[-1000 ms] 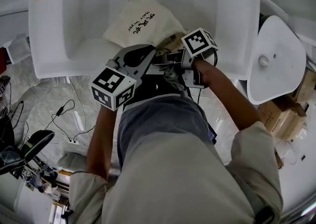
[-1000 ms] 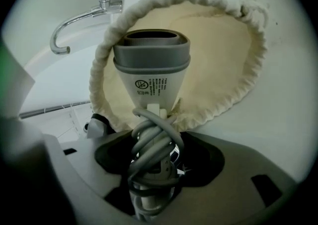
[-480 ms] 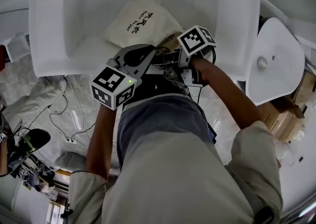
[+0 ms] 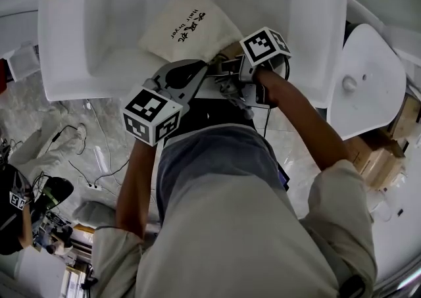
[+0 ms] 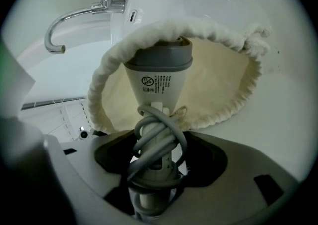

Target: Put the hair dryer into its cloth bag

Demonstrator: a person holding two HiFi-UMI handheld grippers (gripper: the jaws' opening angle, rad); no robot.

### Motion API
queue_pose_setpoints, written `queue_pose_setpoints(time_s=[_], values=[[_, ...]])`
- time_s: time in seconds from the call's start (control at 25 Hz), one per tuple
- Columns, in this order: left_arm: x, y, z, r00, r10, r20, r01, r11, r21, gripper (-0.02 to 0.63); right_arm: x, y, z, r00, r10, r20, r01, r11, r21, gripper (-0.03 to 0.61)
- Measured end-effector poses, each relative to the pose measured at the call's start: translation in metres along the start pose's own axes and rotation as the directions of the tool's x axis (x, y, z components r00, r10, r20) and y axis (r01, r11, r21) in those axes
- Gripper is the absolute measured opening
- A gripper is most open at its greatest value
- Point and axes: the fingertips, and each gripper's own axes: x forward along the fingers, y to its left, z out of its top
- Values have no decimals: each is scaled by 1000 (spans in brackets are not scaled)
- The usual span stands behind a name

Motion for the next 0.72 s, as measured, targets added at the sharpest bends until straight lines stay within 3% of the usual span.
queue_pose_setpoints(time_s=[0.2, 0.36, 0.56, 0.72], values=[[0, 3, -3, 1000, 13, 7, -12, 999, -35, 21, -2, 2, 11, 999, 27, 46, -29, 999, 30, 273], [-1, 1, -2, 999, 39, 21, -38, 998, -49, 21, -15, 11, 18, 990, 103, 99, -110, 992, 63, 273], [-1, 5, 3, 997, 80, 24, -79, 997, -19, 21, -22, 22, 8, 990, 126, 68, -131, 989, 63, 273], [2, 8, 3, 996, 86, 22, -86, 996, -5, 21, -24, 26, 7, 981, 170, 89, -180, 977, 116, 273]])
